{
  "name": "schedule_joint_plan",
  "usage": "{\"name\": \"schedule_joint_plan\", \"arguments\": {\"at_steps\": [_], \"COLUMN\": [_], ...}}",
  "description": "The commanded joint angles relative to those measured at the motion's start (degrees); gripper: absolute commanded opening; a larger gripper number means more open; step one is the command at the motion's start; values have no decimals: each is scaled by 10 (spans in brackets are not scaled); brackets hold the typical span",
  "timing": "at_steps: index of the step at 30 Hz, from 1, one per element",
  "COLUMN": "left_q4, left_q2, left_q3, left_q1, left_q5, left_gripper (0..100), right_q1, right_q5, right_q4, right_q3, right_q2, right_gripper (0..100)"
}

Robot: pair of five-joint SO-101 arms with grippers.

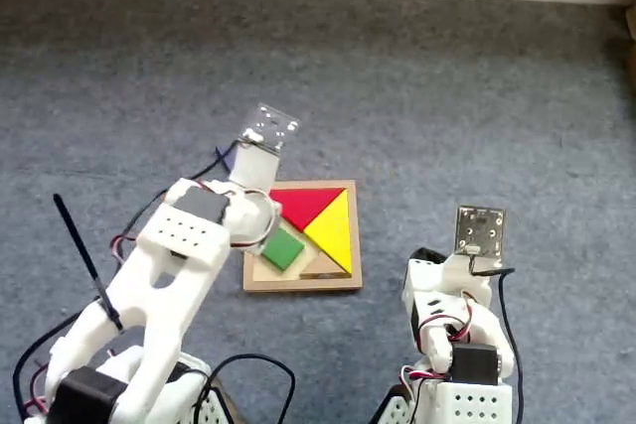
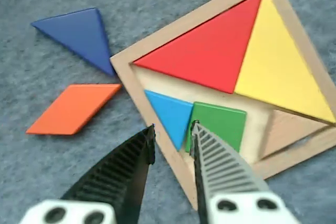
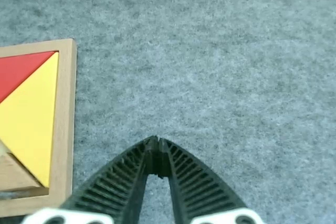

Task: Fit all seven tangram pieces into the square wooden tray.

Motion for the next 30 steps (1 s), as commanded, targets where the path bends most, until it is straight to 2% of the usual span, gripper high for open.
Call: {"name": "schedule_joint_plan", "arguments": {"at_steps": [1, 7, 12, 22, 26, 30], "left_q4": [-25, -66, -55, -47, -47, -45], "left_q2": [11, 114, 169, 171, 168, 119], "left_q3": [2, -10, -46, -58, -60, -56], "left_q1": [-29, -8, 22, 101, 103, 100], "left_q5": [-18, -74, -75, -73, -69, -33], "left_gripper": [127, 127, 126, 126, 126, 126], "right_q1": [7, 7, 7, 7, 7, 7], "right_q5": [-2, -2, -2, -2, -2, -2], "right_q4": [-10, -10, -10, -10, -10, -10], "right_q3": [63, 63, 63, 63, 63, 63], "right_q2": [2, 2, 2, 2, 2, 2], "right_gripper": [5, 5, 5, 5, 5, 5]}}
